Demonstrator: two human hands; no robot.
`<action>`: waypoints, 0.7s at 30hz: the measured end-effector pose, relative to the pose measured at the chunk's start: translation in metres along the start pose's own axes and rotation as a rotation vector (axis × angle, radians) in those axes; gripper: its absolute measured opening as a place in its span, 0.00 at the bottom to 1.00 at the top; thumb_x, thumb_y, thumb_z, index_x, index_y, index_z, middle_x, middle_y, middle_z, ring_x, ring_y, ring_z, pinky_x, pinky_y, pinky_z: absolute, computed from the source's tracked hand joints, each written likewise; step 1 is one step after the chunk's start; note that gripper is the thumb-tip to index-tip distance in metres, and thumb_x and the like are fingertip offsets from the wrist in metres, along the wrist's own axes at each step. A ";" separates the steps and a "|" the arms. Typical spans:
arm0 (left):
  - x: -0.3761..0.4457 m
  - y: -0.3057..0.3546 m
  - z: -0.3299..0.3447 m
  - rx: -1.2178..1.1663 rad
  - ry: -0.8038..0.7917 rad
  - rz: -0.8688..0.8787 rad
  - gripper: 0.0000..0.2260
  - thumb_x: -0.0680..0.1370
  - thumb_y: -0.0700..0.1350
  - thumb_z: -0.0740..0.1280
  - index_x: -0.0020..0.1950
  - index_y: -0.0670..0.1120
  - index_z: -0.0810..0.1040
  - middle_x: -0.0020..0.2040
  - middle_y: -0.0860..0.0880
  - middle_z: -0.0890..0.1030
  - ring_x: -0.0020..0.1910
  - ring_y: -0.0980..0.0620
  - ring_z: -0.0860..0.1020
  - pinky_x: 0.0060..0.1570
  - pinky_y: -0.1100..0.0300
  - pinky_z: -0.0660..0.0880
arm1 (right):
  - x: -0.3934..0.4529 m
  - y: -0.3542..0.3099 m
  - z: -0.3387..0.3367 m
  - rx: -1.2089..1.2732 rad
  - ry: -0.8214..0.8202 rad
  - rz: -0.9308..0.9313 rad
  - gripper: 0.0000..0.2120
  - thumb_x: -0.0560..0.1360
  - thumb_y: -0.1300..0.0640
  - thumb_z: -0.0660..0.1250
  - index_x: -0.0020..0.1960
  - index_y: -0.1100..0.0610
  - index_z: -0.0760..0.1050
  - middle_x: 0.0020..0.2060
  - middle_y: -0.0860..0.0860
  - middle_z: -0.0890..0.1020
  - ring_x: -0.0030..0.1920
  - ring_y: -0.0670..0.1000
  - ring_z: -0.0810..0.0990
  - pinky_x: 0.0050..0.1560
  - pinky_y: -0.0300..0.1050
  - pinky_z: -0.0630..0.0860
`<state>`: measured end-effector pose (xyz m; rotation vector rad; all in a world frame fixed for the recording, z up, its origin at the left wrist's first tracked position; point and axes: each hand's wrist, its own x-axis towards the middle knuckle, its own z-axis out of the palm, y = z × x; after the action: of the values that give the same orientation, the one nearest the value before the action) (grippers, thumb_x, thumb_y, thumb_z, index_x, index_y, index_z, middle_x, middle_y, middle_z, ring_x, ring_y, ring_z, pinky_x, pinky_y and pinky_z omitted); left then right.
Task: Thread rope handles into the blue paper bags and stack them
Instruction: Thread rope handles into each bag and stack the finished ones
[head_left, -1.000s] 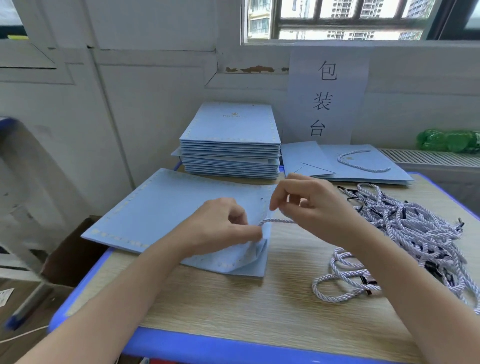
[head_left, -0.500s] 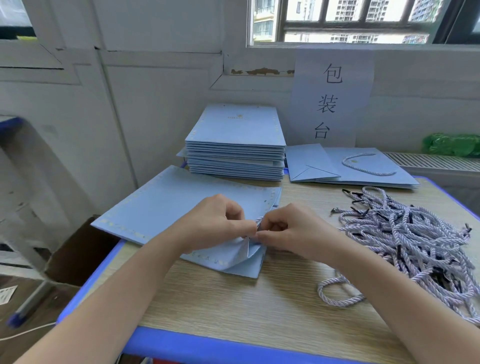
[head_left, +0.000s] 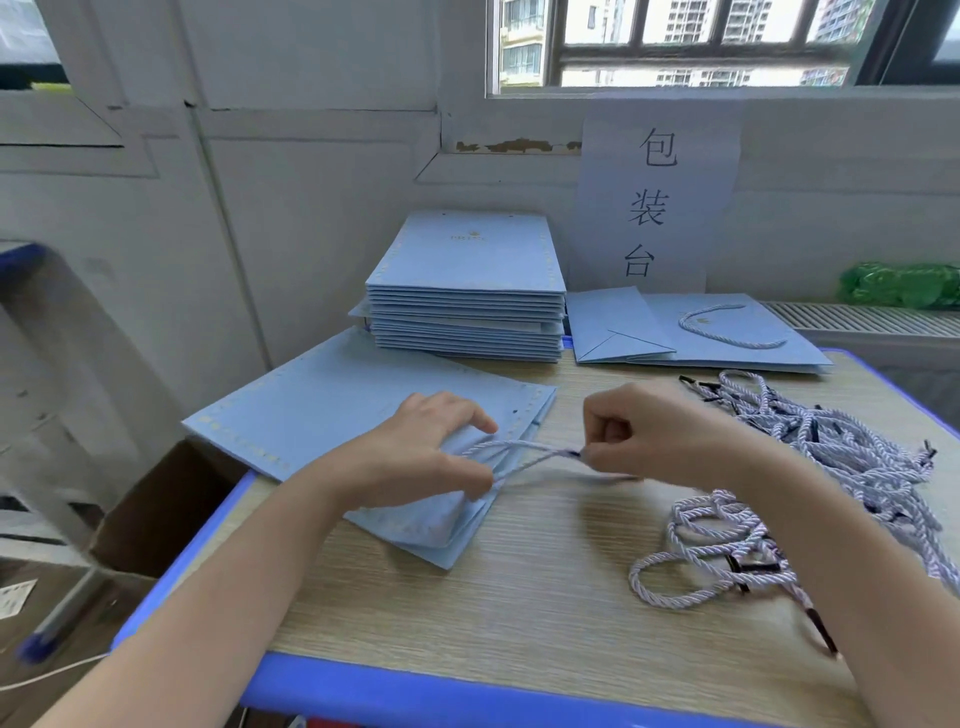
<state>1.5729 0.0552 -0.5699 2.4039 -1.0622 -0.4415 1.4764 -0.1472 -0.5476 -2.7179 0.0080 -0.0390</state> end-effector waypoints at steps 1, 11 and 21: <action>0.000 -0.001 0.000 0.031 0.017 0.001 0.30 0.59 0.64 0.62 0.60 0.60 0.70 0.63 0.58 0.68 0.64 0.58 0.61 0.64 0.58 0.61 | 0.000 0.006 -0.005 0.011 0.050 0.031 0.11 0.70 0.59 0.68 0.31 0.52 0.70 0.25 0.44 0.71 0.27 0.42 0.66 0.30 0.35 0.63; 0.011 -0.009 0.012 0.024 0.350 0.124 0.06 0.79 0.49 0.64 0.50 0.52 0.80 0.52 0.54 0.78 0.55 0.56 0.72 0.53 0.64 0.66 | 0.002 0.009 -0.001 0.121 -0.007 0.031 0.09 0.76 0.50 0.66 0.38 0.52 0.75 0.25 0.44 0.71 0.27 0.43 0.71 0.31 0.35 0.65; 0.013 0.000 0.022 0.172 0.296 0.008 0.25 0.74 0.64 0.63 0.66 0.52 0.72 0.64 0.54 0.69 0.67 0.55 0.64 0.64 0.61 0.59 | 0.010 0.008 0.013 -0.034 0.034 -0.051 0.03 0.74 0.57 0.68 0.41 0.53 0.76 0.36 0.44 0.76 0.39 0.45 0.74 0.42 0.38 0.71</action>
<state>1.5710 0.0386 -0.5897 2.5127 -1.0091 0.0127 1.4870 -0.1498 -0.5623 -2.7511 -0.0511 -0.1007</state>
